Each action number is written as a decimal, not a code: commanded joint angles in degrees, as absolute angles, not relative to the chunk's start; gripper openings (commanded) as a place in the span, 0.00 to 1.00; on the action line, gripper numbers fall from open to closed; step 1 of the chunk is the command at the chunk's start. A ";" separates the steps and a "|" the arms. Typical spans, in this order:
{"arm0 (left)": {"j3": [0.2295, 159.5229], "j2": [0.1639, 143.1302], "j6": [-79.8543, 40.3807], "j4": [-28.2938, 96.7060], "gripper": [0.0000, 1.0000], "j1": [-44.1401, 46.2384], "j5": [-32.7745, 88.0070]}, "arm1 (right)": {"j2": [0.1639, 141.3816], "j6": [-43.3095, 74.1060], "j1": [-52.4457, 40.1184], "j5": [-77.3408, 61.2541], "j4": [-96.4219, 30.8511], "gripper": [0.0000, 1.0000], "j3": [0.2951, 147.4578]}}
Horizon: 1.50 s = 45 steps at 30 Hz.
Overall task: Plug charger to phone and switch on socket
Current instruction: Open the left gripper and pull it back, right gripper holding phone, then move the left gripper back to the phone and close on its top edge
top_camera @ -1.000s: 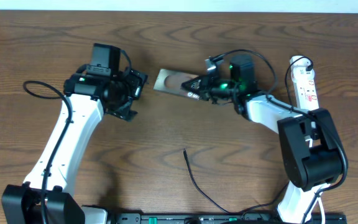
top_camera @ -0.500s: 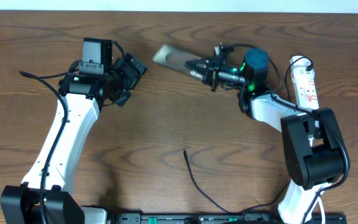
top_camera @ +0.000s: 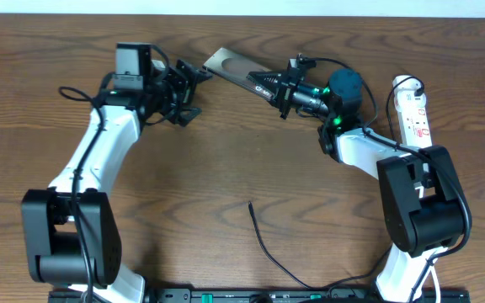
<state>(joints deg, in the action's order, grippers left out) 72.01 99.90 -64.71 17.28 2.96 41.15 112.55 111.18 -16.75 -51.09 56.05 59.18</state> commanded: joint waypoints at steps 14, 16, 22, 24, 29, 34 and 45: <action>72.60 99.22 -52.05 13.96 0.80 -5.26 55.07 | 112.31 106.17 -14.33 -49.43 53.19 0.01 59.83; 72.60 99.22 -52.07 11.25 0.84 -4.82 55.09 | 112.31 106.15 -15.16 -48.34 52.88 0.01 59.83; 72.60 99.22 -54.50 4.73 0.88 -2.76 55.99 | 112.31 106.17 -17.93 -45.12 52.93 0.01 59.83; 72.60 99.22 -55.11 3.68 0.88 -2.13 55.92 | 112.31 106.15 -18.65 -44.80 52.93 0.01 59.83; 72.60 99.22 -58.39 2.42 0.89 -0.56 54.08 | 112.31 106.17 -20.86 -42.94 53.04 0.01 59.83; 72.44 99.22 -62.67 2.46 0.89 1.06 51.29 | 112.31 106.19 -23.20 -40.58 53.63 0.01 59.83; 72.42 99.22 -70.87 2.39 0.84 2.13 45.30 | 112.31 111.61 -27.14 -33.28 56.18 0.01 59.83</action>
